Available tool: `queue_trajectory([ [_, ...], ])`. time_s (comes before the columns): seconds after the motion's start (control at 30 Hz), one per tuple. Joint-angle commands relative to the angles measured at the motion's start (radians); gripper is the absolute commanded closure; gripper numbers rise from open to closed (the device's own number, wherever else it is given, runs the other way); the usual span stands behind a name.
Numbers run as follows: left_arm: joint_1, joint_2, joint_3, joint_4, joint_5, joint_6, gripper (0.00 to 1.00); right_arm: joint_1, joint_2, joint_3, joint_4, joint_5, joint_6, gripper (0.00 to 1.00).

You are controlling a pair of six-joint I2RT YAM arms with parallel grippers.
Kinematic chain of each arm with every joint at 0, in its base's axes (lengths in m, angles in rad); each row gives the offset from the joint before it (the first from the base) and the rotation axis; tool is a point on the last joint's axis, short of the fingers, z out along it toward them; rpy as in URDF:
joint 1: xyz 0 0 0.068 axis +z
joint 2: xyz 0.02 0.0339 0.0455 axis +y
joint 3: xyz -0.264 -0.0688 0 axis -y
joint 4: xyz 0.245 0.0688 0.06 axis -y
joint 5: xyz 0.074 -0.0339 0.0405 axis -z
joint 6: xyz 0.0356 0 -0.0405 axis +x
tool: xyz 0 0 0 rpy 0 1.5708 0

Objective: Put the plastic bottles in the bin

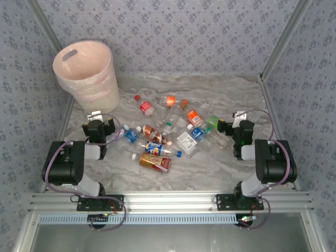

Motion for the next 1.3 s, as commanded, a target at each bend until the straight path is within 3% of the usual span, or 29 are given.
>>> queue_trajectory([
  [0.0,-0.001,-0.007,0.009,0.029,-0.004,0.003,0.02,-0.006,-0.003,0.018,-0.011,-0.004,0.01,0.0],
  [0.8,0.0,-0.048,0.0,0.013,0.027,0.013,0.02,-0.006,-0.05,0.009,-0.023,0.02,0.018,0.0],
  [0.87,-0.008,-0.073,-0.005,-0.002,0.029,0.027,0.02,-0.005,-0.132,0.015,-0.11,0.031,0.017,0.0],
  [0.97,-0.016,-0.172,0.038,-0.16,0.007,0.022,0.02,-0.001,-0.262,0.05,-0.255,0.069,0.016,0.0],
  [1.07,-0.028,-0.275,0.074,-0.298,-0.015,-0.002,0.02,0.001,-0.355,0.114,-0.431,0.078,0.111,0.0],
  [1.17,-0.048,-0.367,0.126,-0.471,-0.079,-0.134,0.02,0.002,-0.371,0.216,-0.66,0.058,0.247,0.0],
  [1.27,-0.065,-0.421,0.201,-0.696,-0.075,-0.3,0.02,0.001,-0.33,0.322,-0.91,0.043,0.352,0.0],
])
